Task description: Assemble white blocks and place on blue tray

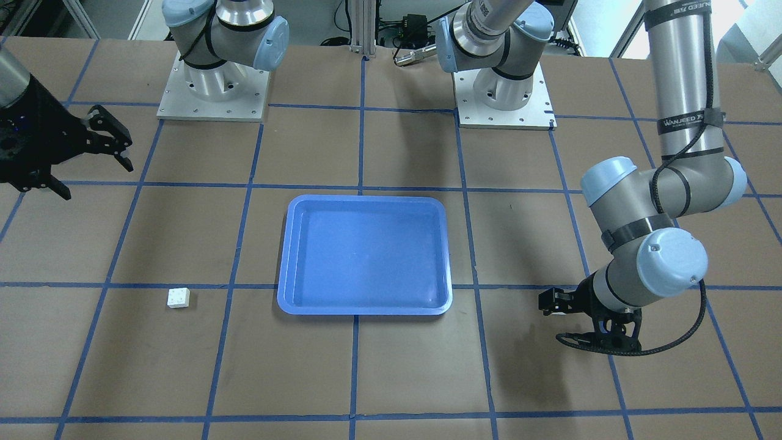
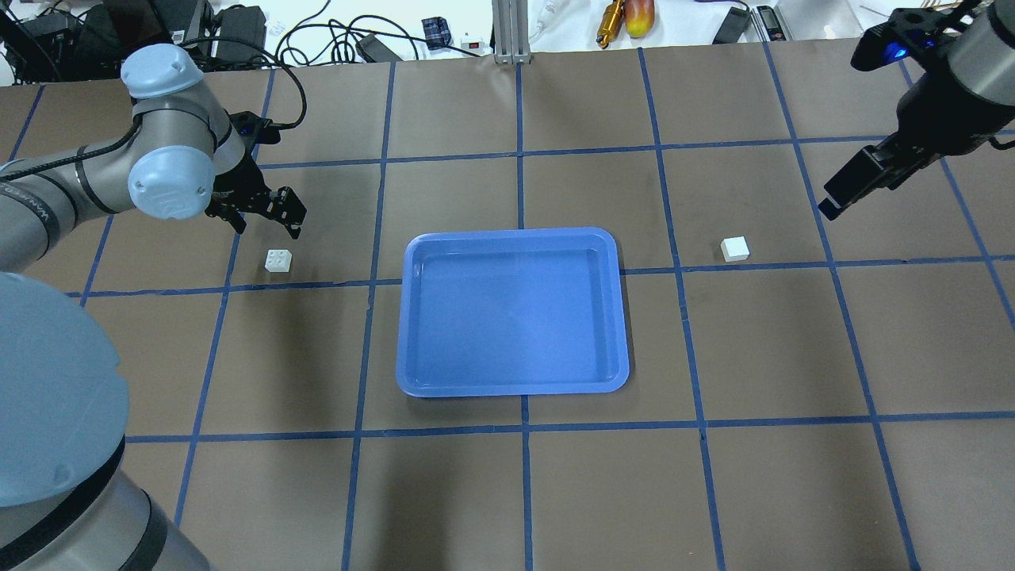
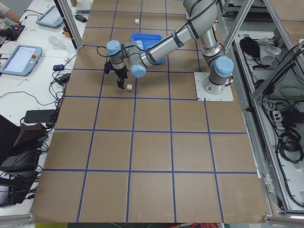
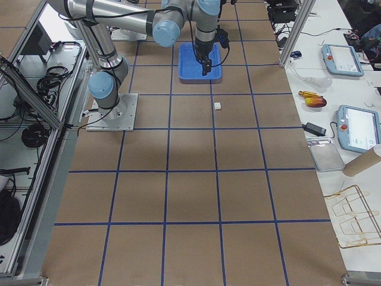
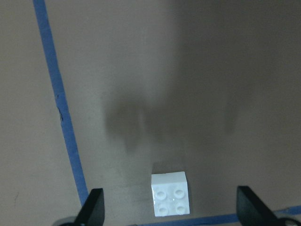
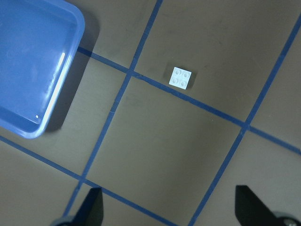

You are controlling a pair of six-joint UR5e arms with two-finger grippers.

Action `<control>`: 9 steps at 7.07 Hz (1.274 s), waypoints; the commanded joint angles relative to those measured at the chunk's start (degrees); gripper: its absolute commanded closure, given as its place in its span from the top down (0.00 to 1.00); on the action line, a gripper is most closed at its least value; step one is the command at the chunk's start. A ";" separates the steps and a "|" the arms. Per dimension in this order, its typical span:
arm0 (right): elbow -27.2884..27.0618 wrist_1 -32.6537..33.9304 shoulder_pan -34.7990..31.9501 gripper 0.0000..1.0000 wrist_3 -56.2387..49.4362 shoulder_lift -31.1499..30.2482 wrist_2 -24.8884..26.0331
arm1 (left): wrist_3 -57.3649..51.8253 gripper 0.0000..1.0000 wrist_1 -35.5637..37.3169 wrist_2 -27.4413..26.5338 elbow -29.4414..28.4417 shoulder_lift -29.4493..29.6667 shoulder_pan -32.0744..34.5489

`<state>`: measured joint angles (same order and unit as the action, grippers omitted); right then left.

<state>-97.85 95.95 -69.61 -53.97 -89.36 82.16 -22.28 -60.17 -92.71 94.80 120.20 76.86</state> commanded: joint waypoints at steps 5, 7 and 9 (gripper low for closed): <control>-0.06 7.49 7.73 1.00 -52.21 15.50 -14.11 | 0.03 0.71 0.93 -0.10 2.14 1.09 -0.04; -0.06 10.12 7.74 1.00 -61.41 20.26 -15.19 | 1.35 0.45 0.32 -0.19 2.23 0.65 -0.04; -0.06 10.66 7.73 1.00 -69.39 24.12 -20.16 | 3.45 0.27 0.22 0.51 1.88 0.56 -0.04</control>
<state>-97.89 106.15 -61.89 -118.34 -67.67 65.16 -20.51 -59.86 -92.65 96.90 120.83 76.82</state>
